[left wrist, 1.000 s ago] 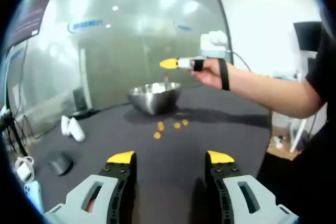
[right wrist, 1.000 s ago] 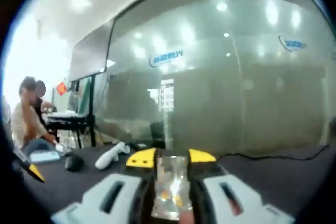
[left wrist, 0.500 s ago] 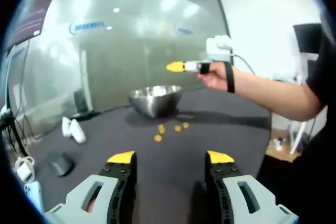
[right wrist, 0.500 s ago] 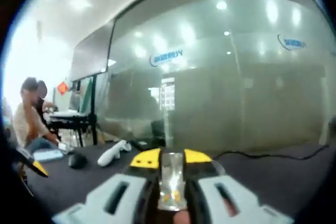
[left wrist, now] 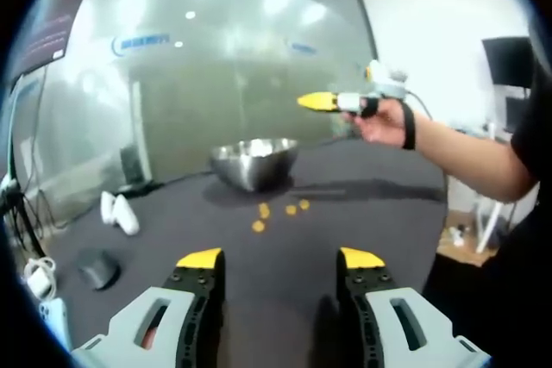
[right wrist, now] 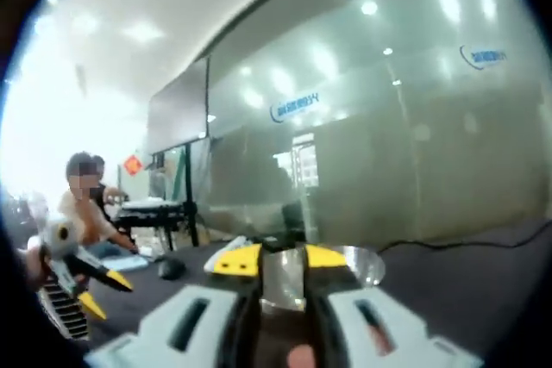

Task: Pick up the QQ candy scattered on the table and place it into the stainless steel bowl on the table

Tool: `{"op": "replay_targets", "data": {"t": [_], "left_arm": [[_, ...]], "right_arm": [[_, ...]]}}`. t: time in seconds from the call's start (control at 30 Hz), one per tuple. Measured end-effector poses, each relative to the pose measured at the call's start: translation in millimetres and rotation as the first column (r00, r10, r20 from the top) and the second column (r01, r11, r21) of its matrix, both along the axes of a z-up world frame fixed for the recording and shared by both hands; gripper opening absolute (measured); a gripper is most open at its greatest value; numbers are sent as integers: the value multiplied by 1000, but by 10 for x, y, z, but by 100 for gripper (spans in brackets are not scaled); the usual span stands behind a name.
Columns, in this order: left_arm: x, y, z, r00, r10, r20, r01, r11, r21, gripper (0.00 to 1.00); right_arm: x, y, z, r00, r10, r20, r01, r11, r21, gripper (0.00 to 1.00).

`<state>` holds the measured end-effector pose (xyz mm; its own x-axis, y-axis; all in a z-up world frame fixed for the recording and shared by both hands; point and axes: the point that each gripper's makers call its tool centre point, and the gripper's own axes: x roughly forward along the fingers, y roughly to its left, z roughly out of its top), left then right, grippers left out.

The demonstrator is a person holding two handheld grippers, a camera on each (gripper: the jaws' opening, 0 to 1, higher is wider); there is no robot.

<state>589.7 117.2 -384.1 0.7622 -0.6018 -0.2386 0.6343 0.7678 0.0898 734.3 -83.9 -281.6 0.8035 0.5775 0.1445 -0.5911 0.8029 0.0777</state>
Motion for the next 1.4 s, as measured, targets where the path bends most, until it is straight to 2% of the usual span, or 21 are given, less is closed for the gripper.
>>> {"op": "replay_targets", "data": {"t": [0.03,0.17,0.23,0.37,0.43,0.5,0.6,0.67,0.73,0.83,0.93,1.0,1.1,1.13,1.2,1.33,1.4], "left_arm": [[2,-2,3,1000,-1,1,1,1000,0,53],[-3,-19,-10,1000,-11,0,11,1000,9,53],[-10,-26,-12,1000,-16,1,16,1000,12,53],[-4,-25,-27,1000,-14,-2,14,1000,14,53],[0,-29,-33,1000,-14,-2,14,1000,18,53],[-1,-48,-18,1000,-17,-1,17,1000,15,53],[-2,-83,5,1000,-25,2,25,1000,13,53],[-11,-95,-2,1000,-30,2,30,999,19,53],[-18,-97,-12,1000,-31,0,31,999,26,53],[-12,-91,-23,1000,-29,-2,30,999,29,53],[-19,-79,-13,1000,-25,-2,25,999,28,53],[-16,-75,-4,1000,-25,-1,25,999,29,53],[-24,-69,4,1000,-23,-1,23,999,35,53],[-27,-75,11,1000,-25,1,25,999,32,53],[-29,-79,9,1000,-26,0,26,999,31,53],[-31,-71,-22,1000,-25,-7,25,999,36,53],[-30,-59,-28,1000,-23,-8,24,999,39,53]], "right_arm": [[-73,26,-42,999,38,8,-38,999,-33,18],[-282,32,-234,996,92,-6,-91,983,-157,22],[-394,18,-336,992,119,-32,-123,977,-177,21],[-484,-67,-531,991,113,-66,-126,967,-221,20],[-560,-41,-671,985,158,-71,-172,943,-285,20],[-622,8,-829,975,189,-114,-216,928,-304,20],[-620,75,-986,968,201,-151,-240,917,-319,20],[-619,135,-1107,962,215,-170,-265,887,-377,20],[-609,208,-1182,953,241,-182,-296,868,-400,20],[-569,309,-1280,944,251,-216,-320,859,-399,20],[-519,407,-1351,939,250,-234,-331,840,-430,20],[-477,496,-1375,934,254,-252,-343,834,-432,20],[-379,532,-1434,940,207,-272,-316,829,-462,20],[-381,574,-1434,938,214,-271,-322,827,-461,20],[-436,705,-1454,920,264,-289,-373,816,-442,20],[-342,759,-1540,923,226,-311,-354,814,-461,20],[-251,777,-1560,921,217,-325,-350,827,-441,20]]}}
